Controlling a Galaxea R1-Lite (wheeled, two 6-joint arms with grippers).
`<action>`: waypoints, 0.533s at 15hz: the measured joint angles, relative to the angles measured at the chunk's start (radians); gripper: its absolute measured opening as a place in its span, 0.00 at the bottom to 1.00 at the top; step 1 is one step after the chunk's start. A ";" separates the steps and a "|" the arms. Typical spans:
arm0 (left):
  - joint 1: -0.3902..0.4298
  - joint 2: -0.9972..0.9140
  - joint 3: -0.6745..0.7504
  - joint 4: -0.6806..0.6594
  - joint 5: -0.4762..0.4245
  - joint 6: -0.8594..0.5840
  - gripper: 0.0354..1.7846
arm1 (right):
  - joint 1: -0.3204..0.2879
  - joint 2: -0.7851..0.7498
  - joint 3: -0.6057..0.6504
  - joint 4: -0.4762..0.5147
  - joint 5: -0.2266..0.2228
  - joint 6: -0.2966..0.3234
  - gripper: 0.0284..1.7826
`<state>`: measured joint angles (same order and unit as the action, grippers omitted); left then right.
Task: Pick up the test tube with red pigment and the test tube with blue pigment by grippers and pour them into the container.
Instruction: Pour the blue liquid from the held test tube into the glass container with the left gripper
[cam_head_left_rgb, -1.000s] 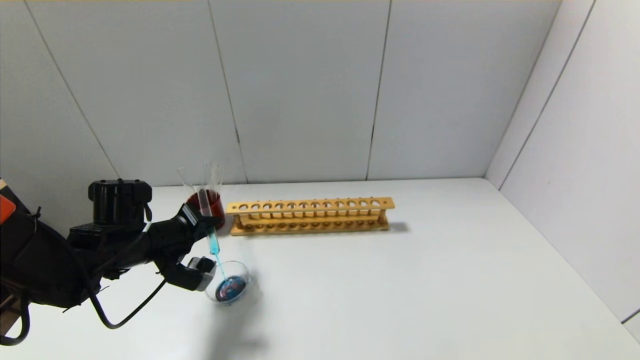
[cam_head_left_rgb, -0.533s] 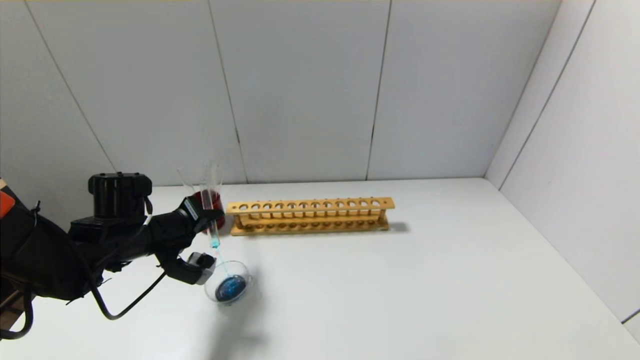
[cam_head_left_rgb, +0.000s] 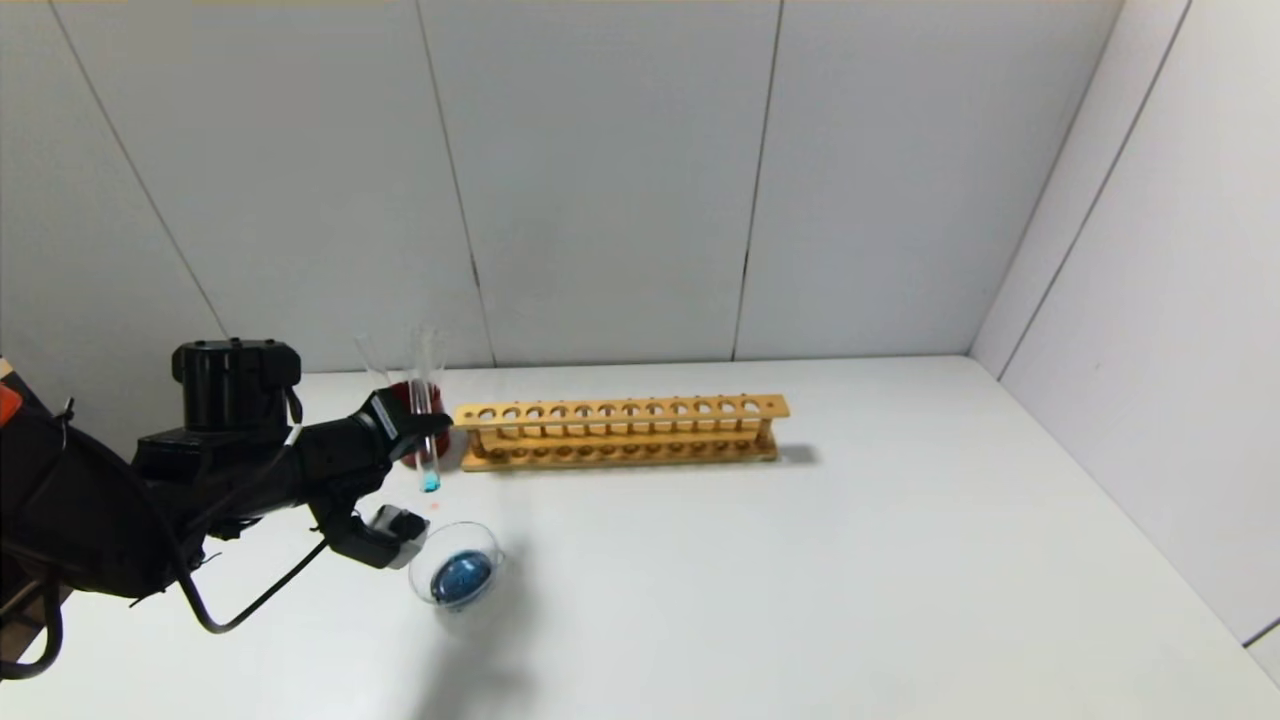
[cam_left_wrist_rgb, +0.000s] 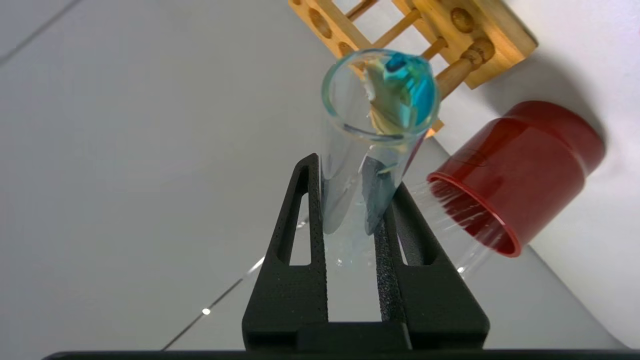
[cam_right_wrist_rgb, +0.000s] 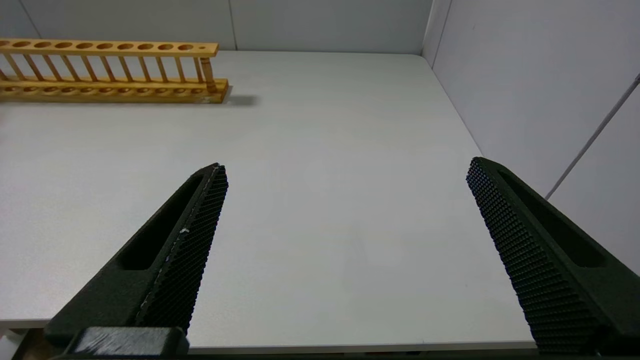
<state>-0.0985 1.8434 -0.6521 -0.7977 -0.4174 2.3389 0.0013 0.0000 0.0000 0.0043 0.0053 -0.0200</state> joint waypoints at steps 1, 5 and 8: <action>-0.001 -0.006 0.000 0.001 -0.006 0.019 0.16 | 0.000 0.000 0.000 0.000 0.000 0.000 0.98; -0.001 -0.027 0.000 0.003 -0.007 0.066 0.16 | 0.000 0.000 0.000 0.000 0.000 0.000 0.98; -0.001 -0.034 -0.002 -0.002 -0.001 0.082 0.16 | 0.000 0.000 0.000 0.000 0.000 0.000 0.98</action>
<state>-0.0994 1.8098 -0.6538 -0.8000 -0.4189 2.4206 0.0013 0.0000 0.0000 0.0043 0.0053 -0.0200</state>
